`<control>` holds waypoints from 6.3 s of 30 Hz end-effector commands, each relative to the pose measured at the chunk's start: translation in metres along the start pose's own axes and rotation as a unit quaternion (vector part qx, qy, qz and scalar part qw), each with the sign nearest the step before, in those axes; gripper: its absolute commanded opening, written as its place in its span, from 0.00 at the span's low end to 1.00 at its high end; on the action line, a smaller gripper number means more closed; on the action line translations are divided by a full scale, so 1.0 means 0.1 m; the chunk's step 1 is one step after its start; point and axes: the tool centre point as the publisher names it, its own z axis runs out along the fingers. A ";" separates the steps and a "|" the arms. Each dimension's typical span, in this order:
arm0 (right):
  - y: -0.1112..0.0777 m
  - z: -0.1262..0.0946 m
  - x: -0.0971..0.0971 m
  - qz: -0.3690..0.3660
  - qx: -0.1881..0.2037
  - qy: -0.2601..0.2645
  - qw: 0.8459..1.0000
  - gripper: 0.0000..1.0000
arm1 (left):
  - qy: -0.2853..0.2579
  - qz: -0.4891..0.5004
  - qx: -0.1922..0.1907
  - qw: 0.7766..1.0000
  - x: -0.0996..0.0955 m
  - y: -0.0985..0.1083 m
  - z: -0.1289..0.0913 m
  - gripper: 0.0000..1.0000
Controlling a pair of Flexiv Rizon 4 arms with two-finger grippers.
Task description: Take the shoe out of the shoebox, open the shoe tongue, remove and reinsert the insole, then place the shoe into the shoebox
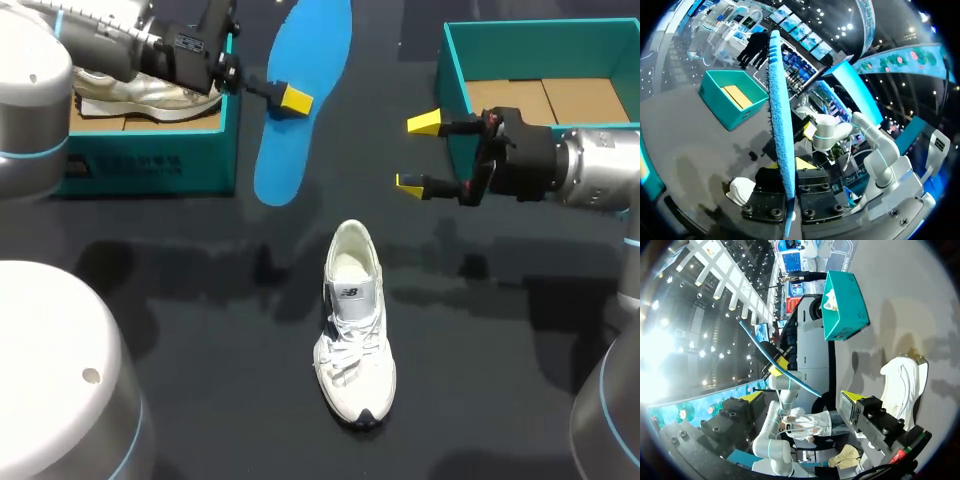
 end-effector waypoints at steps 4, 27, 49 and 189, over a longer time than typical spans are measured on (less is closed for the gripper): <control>-0.01 0.01 -0.01 0.000 -0.001 0.000 1.000 1.00 | 0.010 -0.153 0.077 0.985 -0.07 0.08 0.15 0.00; -0.01 0.01 -0.01 0.000 -0.001 0.000 1.000 1.00 | 0.077 -0.270 0.132 0.951 -0.35 0.14 0.41 0.00; 0.00 -0.04 0.06 -0.004 -0.007 -0.031 0.999 1.00 | 0.093 -0.374 0.160 0.909 -0.44 0.35 0.45 0.00; -0.14 0.88 0.72 -0.034 -0.008 -0.460 0.887 1.00 | 0.094 -0.378 0.160 0.907 -0.45 0.35 0.46 0.00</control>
